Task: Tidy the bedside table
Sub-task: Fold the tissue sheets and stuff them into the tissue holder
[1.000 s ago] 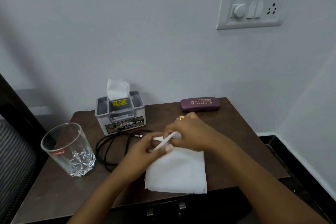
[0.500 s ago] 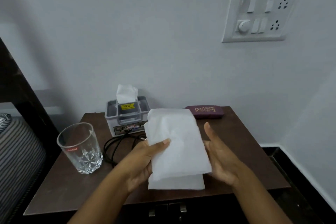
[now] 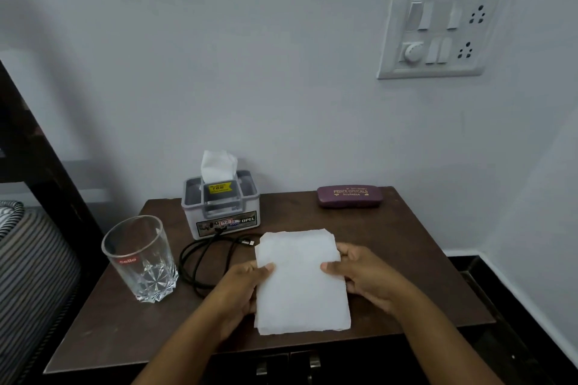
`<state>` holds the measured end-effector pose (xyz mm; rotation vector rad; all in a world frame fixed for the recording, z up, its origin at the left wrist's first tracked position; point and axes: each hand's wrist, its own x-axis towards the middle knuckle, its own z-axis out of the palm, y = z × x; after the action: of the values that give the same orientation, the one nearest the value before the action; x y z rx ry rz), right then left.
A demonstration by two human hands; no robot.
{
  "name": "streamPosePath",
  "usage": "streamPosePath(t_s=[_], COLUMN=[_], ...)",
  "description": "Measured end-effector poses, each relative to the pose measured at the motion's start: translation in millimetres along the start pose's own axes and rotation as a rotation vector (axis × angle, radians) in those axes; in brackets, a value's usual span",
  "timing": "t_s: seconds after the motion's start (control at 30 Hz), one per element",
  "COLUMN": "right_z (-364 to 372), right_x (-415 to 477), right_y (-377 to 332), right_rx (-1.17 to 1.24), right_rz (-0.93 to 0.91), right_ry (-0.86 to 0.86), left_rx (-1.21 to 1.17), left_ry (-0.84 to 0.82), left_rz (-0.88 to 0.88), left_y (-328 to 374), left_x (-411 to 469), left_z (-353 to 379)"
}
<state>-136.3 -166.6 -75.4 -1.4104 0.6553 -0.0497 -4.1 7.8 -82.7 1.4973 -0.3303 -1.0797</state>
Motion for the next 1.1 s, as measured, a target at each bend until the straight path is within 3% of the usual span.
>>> streamPosePath(t_s=[0.13, 0.2, 0.4, 0.53, 0.77, 1.1], right_z=[10, 22, 43, 34, 28, 26], right_x=[15, 27, 48, 57, 56, 58], right_y=[-21, -31, -54, -51, -43, -43], right_rx=[-0.436, -0.602, -0.903, -0.810, -0.548, -0.517], right_rz=[-0.333, -0.443, -0.175, -0.173, -0.373, -0.409], right_ry=[0.242, 0.206, -0.002, -0.092, -0.045, -0.037], left_rx=[0.028, 0.063, 0.102, 0.086, 0.009, 0.024], left_ry=[-0.036, -0.045, -0.051, -0.066, -0.009, 0.126], left_rz=[0.033, 0.044, 0.082, 0.087, 0.082, 0.153], left_y=[3, 2, 1, 2, -1, 0], left_x=[-1, -2, -4, -4, 0, -2], left_z=[-2, -2, 1, -3, -5, 9])
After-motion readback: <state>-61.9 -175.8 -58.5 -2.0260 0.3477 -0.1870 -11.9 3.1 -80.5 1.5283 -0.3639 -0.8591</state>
